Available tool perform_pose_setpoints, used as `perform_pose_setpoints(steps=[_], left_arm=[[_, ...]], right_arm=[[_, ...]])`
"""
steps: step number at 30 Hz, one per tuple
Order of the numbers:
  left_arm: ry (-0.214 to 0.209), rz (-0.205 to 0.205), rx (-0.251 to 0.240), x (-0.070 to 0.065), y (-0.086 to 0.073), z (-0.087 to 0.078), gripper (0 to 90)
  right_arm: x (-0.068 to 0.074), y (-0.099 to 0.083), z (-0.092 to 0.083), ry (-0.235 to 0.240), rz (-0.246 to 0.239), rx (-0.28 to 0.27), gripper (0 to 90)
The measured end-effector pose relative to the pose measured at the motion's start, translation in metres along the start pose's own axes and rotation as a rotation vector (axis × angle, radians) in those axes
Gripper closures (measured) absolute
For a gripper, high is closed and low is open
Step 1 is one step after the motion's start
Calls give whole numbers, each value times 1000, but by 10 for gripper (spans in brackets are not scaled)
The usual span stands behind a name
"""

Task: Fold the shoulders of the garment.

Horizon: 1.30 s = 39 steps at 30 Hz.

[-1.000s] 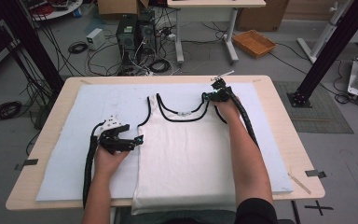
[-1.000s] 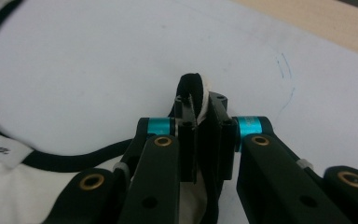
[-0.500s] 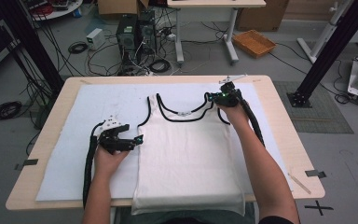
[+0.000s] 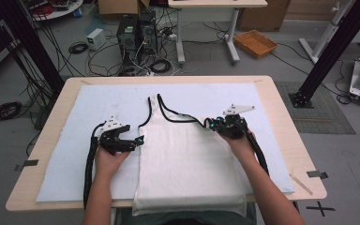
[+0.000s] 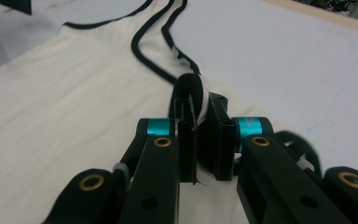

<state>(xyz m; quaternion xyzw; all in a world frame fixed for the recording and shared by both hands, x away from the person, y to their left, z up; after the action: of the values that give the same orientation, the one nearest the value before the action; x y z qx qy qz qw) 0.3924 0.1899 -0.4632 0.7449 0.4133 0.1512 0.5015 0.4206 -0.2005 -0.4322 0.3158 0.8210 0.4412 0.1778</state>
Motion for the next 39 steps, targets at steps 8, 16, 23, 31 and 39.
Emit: perform_pose_setpoints(steps=[8, 16, 23, 31, 39], left_arm=[[6, 6, 9, -1, 0, 1, 166], [9, 9, 14, -1, 0, 1, 166], [8, 9, 16, 0, 0, 1, 167], [7, 1, 10, 0, 0, 2, 167], [14, 3, 12, 0, 0, 1, 167]], right_arm=[[18, -22, -26, 36, -13, -21, 604], [19, -6, -26, 79, -82, -16, 604], [27, -25, 0, 156, -127, 134, 757], [26, -39, -15, 168, -90, 80, 862], [40, -50, -32, 139, -96, 51, 859]])
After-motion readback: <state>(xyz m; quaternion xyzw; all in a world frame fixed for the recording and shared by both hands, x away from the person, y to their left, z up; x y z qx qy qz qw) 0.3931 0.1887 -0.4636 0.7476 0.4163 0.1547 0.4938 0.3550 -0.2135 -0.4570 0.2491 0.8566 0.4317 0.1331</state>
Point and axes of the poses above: each handheld gripper's, and its own axes: z roughly forward along the jaws, y roughly out of its top, x roughly to its left, the point moved 3 cm from there along z, roughly forward along the jaws, and after that the axes turned 4 degrees about -z, right-handed, at the moved point
